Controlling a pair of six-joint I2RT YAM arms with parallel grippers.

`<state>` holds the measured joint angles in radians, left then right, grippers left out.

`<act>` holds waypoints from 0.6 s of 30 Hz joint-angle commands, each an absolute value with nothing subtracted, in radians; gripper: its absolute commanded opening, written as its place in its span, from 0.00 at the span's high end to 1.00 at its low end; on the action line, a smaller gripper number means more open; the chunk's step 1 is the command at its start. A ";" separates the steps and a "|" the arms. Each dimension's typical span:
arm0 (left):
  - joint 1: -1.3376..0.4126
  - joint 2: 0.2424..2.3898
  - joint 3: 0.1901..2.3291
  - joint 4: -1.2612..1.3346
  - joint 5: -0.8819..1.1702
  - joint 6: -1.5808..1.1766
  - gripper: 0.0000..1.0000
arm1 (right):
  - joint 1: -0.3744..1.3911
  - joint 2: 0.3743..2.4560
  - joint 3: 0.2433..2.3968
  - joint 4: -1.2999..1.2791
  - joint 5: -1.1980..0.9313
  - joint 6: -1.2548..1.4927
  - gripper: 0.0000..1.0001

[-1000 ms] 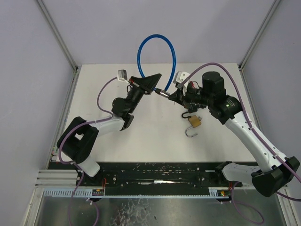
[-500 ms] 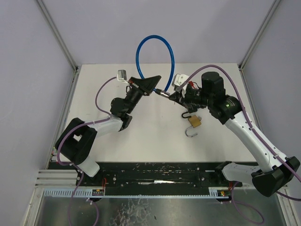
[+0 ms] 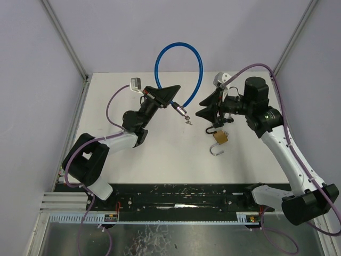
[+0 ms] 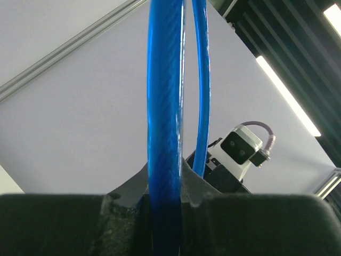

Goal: Lock with the key
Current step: Lock the lock.

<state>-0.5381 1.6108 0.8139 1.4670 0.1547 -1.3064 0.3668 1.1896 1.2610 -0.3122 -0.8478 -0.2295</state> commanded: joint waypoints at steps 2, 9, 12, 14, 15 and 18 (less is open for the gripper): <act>-0.537 1.583 0.850 1.586 0.187 -1.320 1.00 | 0.322 1.133 1.132 0.019 -1.089 0.141 0.43; -0.551 1.580 0.867 1.585 0.190 -1.322 1.00 | 0.338 1.130 0.994 0.307 -1.042 0.423 0.53; -0.560 1.583 0.873 1.582 0.190 -1.321 1.00 | 0.355 1.138 1.002 0.248 -1.016 0.374 0.56; -0.561 1.586 0.877 1.580 0.190 -1.321 1.00 | 0.364 1.140 0.999 0.264 -1.013 0.389 0.58; -0.563 1.586 0.877 1.580 0.189 -1.321 1.00 | 0.370 1.141 0.997 0.276 -1.011 0.400 0.60; -0.564 1.589 0.880 1.580 0.188 -1.322 1.00 | 0.380 1.147 0.996 0.282 -1.005 0.410 0.63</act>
